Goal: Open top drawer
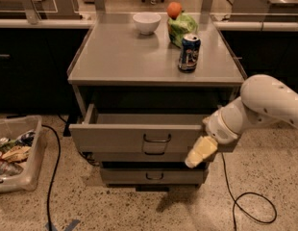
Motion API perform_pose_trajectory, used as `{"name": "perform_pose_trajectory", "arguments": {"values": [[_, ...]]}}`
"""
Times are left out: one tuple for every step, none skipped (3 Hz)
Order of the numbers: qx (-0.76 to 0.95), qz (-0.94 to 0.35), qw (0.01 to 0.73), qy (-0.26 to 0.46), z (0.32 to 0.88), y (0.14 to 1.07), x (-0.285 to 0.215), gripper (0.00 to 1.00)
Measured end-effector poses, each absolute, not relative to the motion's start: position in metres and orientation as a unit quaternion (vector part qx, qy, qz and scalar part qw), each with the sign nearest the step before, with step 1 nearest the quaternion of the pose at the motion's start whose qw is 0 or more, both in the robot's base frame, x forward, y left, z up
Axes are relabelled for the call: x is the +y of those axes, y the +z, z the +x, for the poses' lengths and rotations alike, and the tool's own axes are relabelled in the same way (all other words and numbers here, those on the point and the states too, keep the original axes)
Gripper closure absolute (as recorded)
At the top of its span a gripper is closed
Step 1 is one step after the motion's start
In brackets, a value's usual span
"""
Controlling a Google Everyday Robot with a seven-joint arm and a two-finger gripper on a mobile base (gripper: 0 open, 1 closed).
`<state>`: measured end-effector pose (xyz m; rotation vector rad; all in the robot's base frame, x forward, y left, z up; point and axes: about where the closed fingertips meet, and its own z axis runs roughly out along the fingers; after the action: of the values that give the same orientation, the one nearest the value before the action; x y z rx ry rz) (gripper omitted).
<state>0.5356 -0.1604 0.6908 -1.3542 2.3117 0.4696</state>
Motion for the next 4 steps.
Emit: {"name": "perform_pose_trajectory", "arguments": {"values": [[0.838, -0.482, 0.188, 0.173, 0.506, 0.684, -0.169, 0.00], [0.838, -0.482, 0.188, 0.173, 0.506, 0.684, -0.169, 0.00], [0.817, -0.508, 0.210, 0.174, 0.552, 0.702, -0.155, 0.00], [0.819, -0.507, 0.204, 0.177, 0.547, 0.690, -0.157, 0.00]]}}
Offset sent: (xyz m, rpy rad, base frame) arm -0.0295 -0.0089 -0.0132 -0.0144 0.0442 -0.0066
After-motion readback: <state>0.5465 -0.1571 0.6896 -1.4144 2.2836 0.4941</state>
